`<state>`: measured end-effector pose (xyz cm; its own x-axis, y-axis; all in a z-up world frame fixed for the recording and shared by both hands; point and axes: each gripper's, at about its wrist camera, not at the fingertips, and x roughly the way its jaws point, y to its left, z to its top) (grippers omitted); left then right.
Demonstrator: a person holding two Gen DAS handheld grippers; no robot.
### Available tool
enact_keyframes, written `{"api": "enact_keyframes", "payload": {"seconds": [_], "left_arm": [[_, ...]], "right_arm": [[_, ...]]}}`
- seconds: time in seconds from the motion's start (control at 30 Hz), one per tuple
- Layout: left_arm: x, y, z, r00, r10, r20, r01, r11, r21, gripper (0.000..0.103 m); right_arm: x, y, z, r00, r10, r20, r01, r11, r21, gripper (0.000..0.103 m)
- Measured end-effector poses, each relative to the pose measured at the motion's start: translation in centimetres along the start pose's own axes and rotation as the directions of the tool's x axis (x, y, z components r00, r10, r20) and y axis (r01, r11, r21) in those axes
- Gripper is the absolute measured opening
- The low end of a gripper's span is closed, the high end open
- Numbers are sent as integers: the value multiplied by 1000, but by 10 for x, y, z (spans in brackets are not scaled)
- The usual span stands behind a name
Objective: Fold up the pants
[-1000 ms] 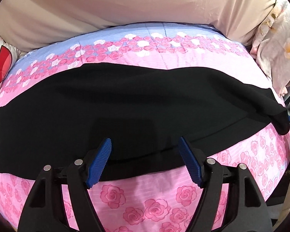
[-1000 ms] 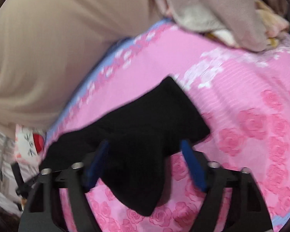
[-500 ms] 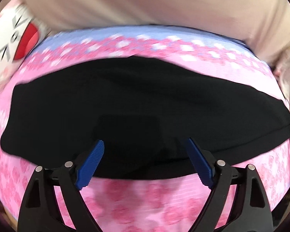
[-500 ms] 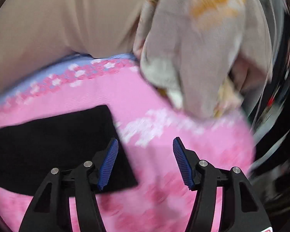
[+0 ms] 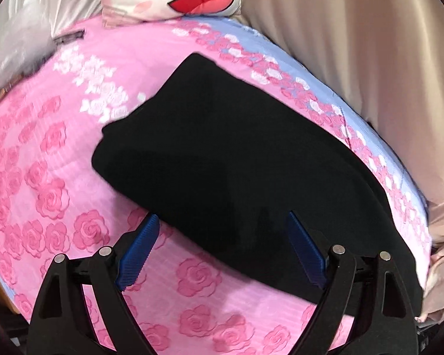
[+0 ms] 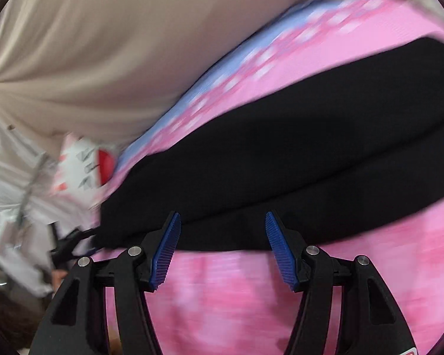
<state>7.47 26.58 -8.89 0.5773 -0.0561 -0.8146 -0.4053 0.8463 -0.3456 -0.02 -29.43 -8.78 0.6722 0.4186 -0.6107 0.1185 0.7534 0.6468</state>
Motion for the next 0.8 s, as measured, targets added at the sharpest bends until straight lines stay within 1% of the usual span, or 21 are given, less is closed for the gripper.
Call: {"api": "enact_keyframes", "payload": {"seconds": [0.03,0.1,0.13,0.17,0.2,0.27,0.3,0.37,0.4,0.43,0.47,0.5,0.53,0.57,0.6,0.67,0.7,0.73,0.8], "left_arm": [[1,4,-2,1000,-16,-12,16,1000,-10,85],[5,20,0,997,-65,-44,62,996,-56,85],[9,30,1,993,-101,-66,95,991,-93,85],[10,37,3,987,-143,-70,134,983,-122,85],[10,42,8,985,-162,-62,152,979,-136,85],[10,48,16,982,-177,-58,166,974,-154,85],[11,51,20,978,-202,-56,190,967,-167,85],[16,55,29,965,-252,-70,235,954,-188,78],[19,55,33,962,-262,-80,244,953,-181,68],[18,53,33,966,-244,-85,227,959,-169,56],[16,50,33,971,-223,-84,209,966,-150,49],[14,49,34,976,-202,-77,191,973,-132,37],[11,49,34,980,-187,-68,178,977,-118,35],[8,50,34,980,-187,-62,179,978,-111,33],[5,50,33,980,-188,-60,181,978,-108,29],[-3,50,32,980,-194,-50,189,978,-89,28],[-3,48,34,980,-191,-48,186,979,-80,29],[0,47,35,982,-181,-50,177,981,-78,29],[3,45,36,982,-181,-54,177,981,-80,28]], "right_arm": [[17,17,-4,999,31,-32,-32,999,-16,59],[45,51,-12,997,26,-76,-33,995,-93,59],[55,62,-18,996,24,-89,-35,992,-118,59],[66,72,-20,994,31,-107,-45,990,-135,59],[75,77,-23,992,37,-123,-54,989,-138,59],[84,79,-24,990,33,-140,-51,990,-131,59],[92,80,-24,988,29,-154,-47,992,-118,59],[101,78,-22,986,29,-165,-44,995,-90,59],[102,79,-23,986,34,-165,-47,996,-79,59],[102,77,-22,986,37,-165,-49,996,-73,59],[102,75,-21,986,34,-162,-45,997,-66,59],[100,73,-23,987,26,-158,-36,997,-61,59],[96,69,-25,988,19,-156,-28,998,-58,59],[93,66,-27,988,13,-153,-21,998,-54,59],[90,65,-28,989,4,-147,-11,999,-47,59],[80,55,-30,991,-30,-127,26,999,-31,59],[78,51,-30,992,-33,-123,30,999,-24,58],[77,47,-30,993,-27,-119,26,1000,-9,56],[76,41,-27,995,-5,-103,9,999,32,56]]}}
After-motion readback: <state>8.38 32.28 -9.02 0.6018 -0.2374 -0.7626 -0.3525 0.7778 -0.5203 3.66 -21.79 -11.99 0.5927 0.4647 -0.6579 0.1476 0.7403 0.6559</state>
